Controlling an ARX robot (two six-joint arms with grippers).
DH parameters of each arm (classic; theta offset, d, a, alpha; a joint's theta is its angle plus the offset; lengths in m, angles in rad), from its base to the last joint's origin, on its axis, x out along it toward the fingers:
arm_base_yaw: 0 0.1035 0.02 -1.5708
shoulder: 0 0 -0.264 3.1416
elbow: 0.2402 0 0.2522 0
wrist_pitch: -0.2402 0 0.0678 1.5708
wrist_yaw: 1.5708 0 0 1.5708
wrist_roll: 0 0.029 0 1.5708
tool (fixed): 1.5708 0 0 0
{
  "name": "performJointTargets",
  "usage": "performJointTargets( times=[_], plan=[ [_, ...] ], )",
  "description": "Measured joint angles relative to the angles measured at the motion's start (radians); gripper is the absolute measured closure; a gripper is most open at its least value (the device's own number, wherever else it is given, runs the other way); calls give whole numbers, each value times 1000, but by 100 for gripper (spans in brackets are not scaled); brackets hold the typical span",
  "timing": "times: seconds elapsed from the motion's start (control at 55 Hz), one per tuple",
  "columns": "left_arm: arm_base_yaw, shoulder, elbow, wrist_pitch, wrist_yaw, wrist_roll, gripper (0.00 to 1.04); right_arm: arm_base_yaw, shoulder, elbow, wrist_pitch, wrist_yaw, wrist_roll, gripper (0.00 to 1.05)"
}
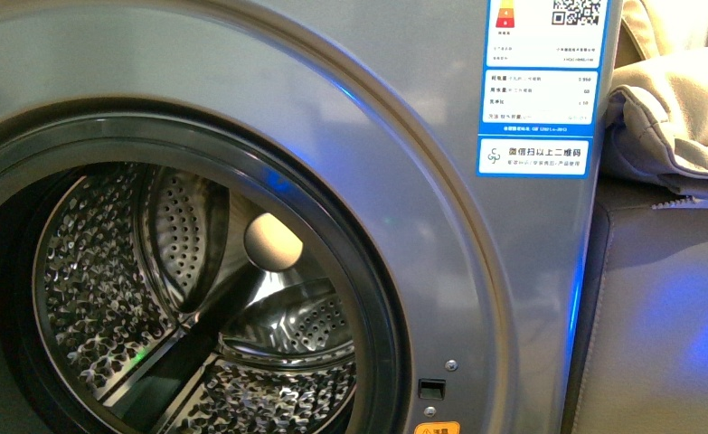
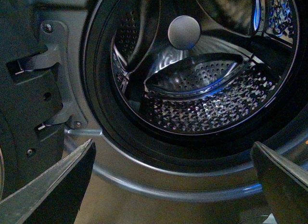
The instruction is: Put clothes into washing machine
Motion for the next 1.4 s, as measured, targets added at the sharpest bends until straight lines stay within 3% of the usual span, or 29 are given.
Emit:
performJointTargets(
  times=[0.255,0.691,1.055,1.4],
  plan=[
    [0,0,0,0,0,0,7,-42,-195,-185,14,-79,36,90],
    [0,0,0,0,0,0,7,-45,-901,-492,-16,-344,183,90],
    [0,0,0,0,0,0,7,-32,-1438,-450,-80,-478,387,90],
    [0,0,0,0,0,0,7,-2,-1631,-279,-75,-494,600,90]
  ],
)
